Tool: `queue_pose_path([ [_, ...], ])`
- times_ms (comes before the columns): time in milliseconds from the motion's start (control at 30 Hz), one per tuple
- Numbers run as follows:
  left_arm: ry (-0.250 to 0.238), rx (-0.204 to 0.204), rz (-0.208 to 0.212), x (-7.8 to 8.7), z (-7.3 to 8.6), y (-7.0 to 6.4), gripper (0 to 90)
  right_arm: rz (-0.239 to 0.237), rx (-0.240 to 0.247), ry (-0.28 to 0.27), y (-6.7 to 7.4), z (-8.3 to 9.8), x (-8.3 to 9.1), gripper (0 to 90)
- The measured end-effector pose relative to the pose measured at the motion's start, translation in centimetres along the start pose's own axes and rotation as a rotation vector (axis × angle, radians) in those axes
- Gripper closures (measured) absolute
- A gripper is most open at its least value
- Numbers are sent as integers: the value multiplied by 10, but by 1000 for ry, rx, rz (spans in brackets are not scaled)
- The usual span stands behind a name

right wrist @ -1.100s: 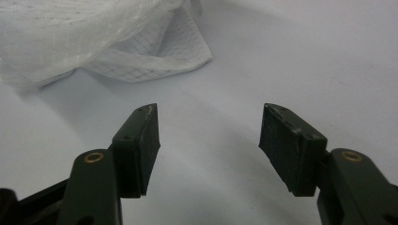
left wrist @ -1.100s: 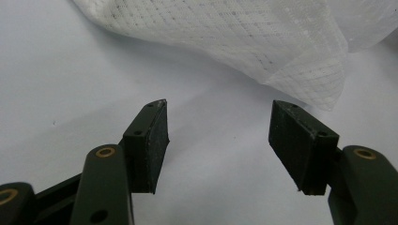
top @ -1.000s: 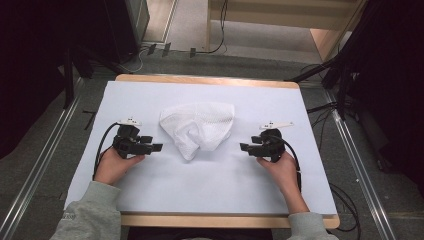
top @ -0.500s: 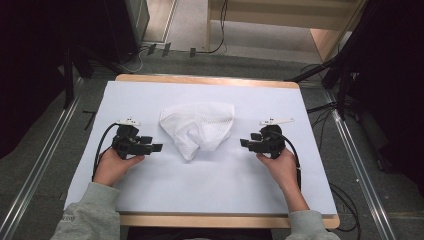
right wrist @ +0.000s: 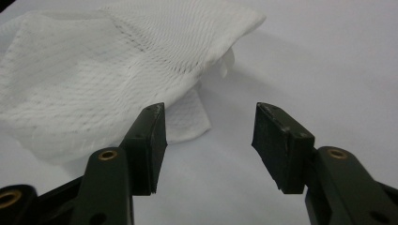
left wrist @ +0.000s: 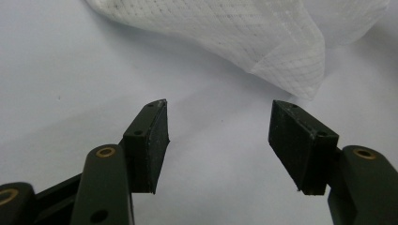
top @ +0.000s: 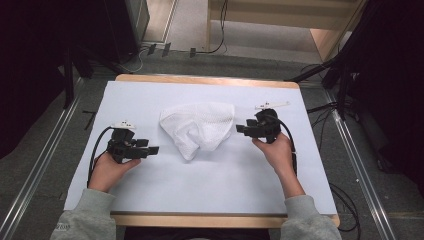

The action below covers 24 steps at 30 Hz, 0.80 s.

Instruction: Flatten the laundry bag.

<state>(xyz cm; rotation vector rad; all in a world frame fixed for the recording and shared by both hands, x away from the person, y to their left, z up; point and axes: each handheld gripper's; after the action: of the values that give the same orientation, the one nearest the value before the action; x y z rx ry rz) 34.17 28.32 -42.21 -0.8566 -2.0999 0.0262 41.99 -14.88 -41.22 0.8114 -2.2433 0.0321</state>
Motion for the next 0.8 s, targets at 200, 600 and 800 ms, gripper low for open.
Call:
queue_pose_path([
  [200, -2, 15, -10, 4, 3, -1, 397, 14, 9, 0, -3, -16, -6, 436],
  [600, -10, 24, -27, 9, 8, 2, 398, 4, -27, 20, -4, -42, -49, 239],
  [800, -16, 34, -39, 12, 10, 7, 399, 0, -56, 39, -6, -41, -68, 246],
])
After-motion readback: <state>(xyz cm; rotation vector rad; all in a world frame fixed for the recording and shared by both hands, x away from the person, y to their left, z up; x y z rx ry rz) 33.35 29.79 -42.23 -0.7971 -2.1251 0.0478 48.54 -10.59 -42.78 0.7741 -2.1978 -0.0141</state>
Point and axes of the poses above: each handheld gripper's, and its own axes: x roughly backward along the jaws, z roughly out of its underside, y roughly to its left, and after that the axes turned 2 degrees about z, right-handed
